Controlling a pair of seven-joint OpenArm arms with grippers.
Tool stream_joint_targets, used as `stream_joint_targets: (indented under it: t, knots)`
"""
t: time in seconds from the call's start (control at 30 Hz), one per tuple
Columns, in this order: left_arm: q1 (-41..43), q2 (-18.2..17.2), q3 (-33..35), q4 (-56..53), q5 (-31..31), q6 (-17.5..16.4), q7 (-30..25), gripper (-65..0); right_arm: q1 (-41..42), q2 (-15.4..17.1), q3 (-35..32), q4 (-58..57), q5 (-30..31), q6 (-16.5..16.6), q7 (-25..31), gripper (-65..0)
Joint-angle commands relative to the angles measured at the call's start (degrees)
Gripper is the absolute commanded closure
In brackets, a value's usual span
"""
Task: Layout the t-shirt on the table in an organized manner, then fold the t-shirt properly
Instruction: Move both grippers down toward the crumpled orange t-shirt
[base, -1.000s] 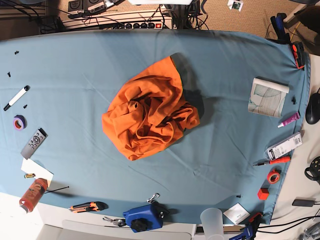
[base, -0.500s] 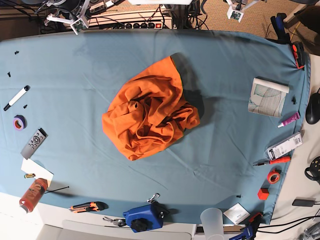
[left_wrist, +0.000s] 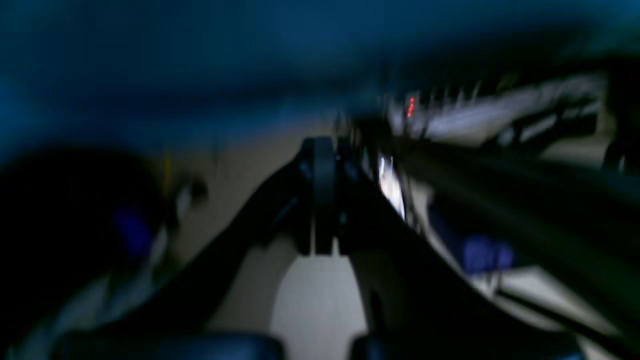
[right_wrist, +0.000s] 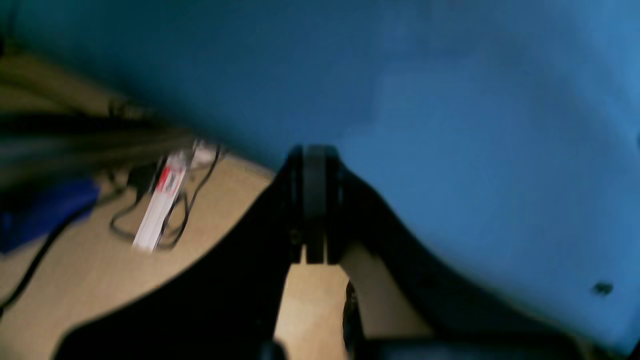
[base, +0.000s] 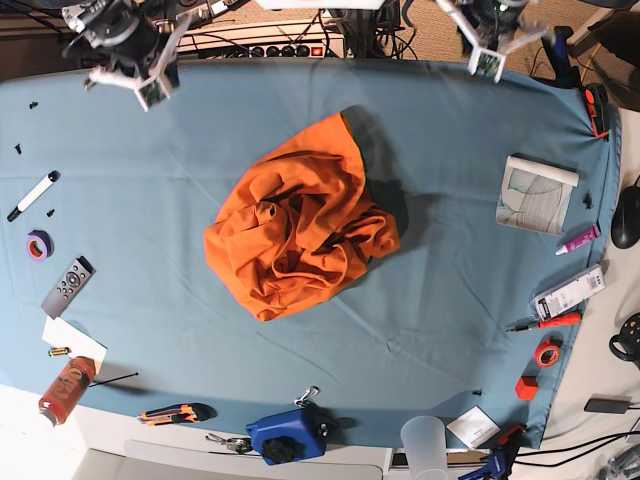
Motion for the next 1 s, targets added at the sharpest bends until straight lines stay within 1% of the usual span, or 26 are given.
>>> stream_joint_targets:
  t: [0.0, 0.07, 0.1, 0.2, 0.37, 0.4, 0.43, 0.5, 0.53, 0.57, 0.6, 0.63, 0.7, 0.77, 0.87, 0.9, 0.97]
  knots:
    - [-0.4, -0.2, -0.1, 1.0, -0.6, -1.2, -1.7, 0.0, 1.0, 0.6, 0.3, 1.0, -0.7, -0.3, 1.1, 0.0]
    - [-3.2, -0.2, 0.0, 1.0, -2.2, -3.3, -3.0, 0.0, 3.9, 0.6, 0.3, 1.0, -1.9, -0.3, 1.1, 0.0]
    - [-4.6, -0.2, 0.0, 1.0, -2.5, -3.7, -4.1, 0.0, 5.2, 0.6, 0.3, 1.0, -2.5, -0.4, 1.1, 0.0]
    - [-9.3, -0.2, 0.0, 1.0, -3.3, -3.6, -6.8, 0.0, 8.3, 0.6, 0.3, 1.0, -5.2, -0.4, 1.1, 0.0]
    - [-15.5, -0.1, 0.0, 1.0, -8.1, -3.8, -7.1, 0.0, 11.0, 0.6, 0.3, 0.9, -9.3, -0.4, 1.9, 0.0]
    - [-16.3, -0.1, 0.0, 1.0, -9.6, -4.4, -7.1, -3.9, 11.0, 0.6, 0.3, 0.9, -9.8, -0.4, 2.6, 0.0]
    - [-17.2, -0.1, 0.0, 1.0, -10.6, -5.9, -7.1, -9.7, 11.0, 0.6, 0.3, 0.9, -10.3, -0.4, 3.2, -1.0]
    - [-18.4, -0.1, 0.0, 1.0, -12.2, -9.4, -8.0, -21.0, 10.9, 0.6, 0.3, 0.9, -10.7, -0.4, 3.5, -13.3]
    - [-18.7, -0.1, 0.0, 1.0, -12.4, -10.6, -9.0, -25.3, 10.9, 0.6, 0.3, 0.9, -10.7, -0.4, 3.5, -18.5]
    - [-19.1, -0.1, 0.0, 1.0, -12.8, -11.2, -9.8, -27.8, 10.9, 0.6, 0.3, 0.9, -10.7, -0.4, 3.5, -21.9]
    - [-19.5, -0.1, 0.1, 1.0, -13.4, -11.1, -10.1, -28.4, 10.9, 0.6, 0.3, 0.9, -10.7, -0.4, 3.5, -22.7]
    - [-19.9, -0.1, 0.6, 1.0, -13.8, -10.2, -10.0, -28.4, 11.1, 0.6, 0.3, 0.9, -10.7, -0.4, 3.5, -22.7]
    - [-20.7, -0.1, 2.9, 1.0, -13.8, -7.3, -9.5, -28.3, 11.8, 0.6, 0.3, 0.9, -10.7, -0.7, 3.3, -22.7]
    - [-22.0, -0.1, 6.8, 1.0, -13.8, -4.7, -8.2, -28.4, 13.1, 0.6, 0.3, 0.9, -10.8, -1.7, 2.4, -22.7]
    - [-24.5, 0.1, 13.2, -3.1, -13.6, -4.3, -7.5, -28.4, 15.3, 0.6, 0.3, 0.9, -11.9, -3.0, 1.7, -22.7]
    - [-25.6, 0.3, 15.1, -5.2, -13.3, -3.6, -7.5, -28.4, 15.8, 0.6, 0.3, 0.8, -12.9, -3.0, 1.7, -22.7]
    - [-27.7, 1.0, 18.2, -9.5, -11.5, 0.2, -7.4, -28.4, 16.3, 0.6, 0.3, 0.7, -15.2, -3.3, 1.7, -22.7]
